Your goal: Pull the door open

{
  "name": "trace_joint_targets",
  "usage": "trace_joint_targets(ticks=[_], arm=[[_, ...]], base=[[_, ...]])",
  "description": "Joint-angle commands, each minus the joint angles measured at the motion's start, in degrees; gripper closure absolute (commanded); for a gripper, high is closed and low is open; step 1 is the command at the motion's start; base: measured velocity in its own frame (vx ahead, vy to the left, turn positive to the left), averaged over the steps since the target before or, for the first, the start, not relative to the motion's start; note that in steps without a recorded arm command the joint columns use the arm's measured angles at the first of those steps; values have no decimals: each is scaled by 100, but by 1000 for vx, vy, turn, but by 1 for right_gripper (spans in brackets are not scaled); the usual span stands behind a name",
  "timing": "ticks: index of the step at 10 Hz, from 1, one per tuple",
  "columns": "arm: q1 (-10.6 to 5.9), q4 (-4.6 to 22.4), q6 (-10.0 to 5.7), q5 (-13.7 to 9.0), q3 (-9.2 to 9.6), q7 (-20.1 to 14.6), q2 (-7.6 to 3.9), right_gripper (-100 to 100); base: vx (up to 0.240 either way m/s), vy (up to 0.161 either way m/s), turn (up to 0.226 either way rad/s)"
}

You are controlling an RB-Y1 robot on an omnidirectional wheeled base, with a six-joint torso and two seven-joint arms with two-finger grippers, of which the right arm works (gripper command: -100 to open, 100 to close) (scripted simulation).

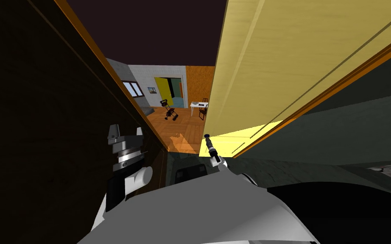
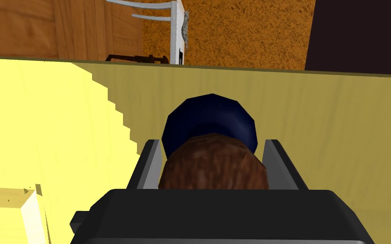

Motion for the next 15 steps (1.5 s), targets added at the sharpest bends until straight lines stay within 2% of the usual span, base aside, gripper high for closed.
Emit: trace_joint_targets(ticks=[1, 2, 3, 4, 5, 8, 9, 10, 11, 15], arm=[[-15, 31, -19, -74, 18, -286, -2, 100], [-15, 31, -19, -74, 18, -336, -2, 100], [-28, 53, -26, -137, 25, -552, -15, 100], [-28, 53, -26, -137, 25, -574, -15, 100], [-41, 76, -33, -200, 32, -803, -29, 100], [-68, 120, -48, -325, 46, -1241, -55, 100], [-68, 120, -48, -325, 46, -1288, -55, 100], [-81, 142, -55, -387, 53, -1508, -68, 100], [-81, 142, -55, -387, 53, -1526, -68, 100], [-120, 206, -77, -570, 74, -2195, -105, 100]], base=[[-24, -5, 48], [-22, -2, 26], [-27, -1, 42], [-22, -1, 26], [-32, 3, 48], [-36, -4, 49], [-22, -2, 27], [-28, 0, 44], [-24, -1, 21], [-34, 4, 37]])
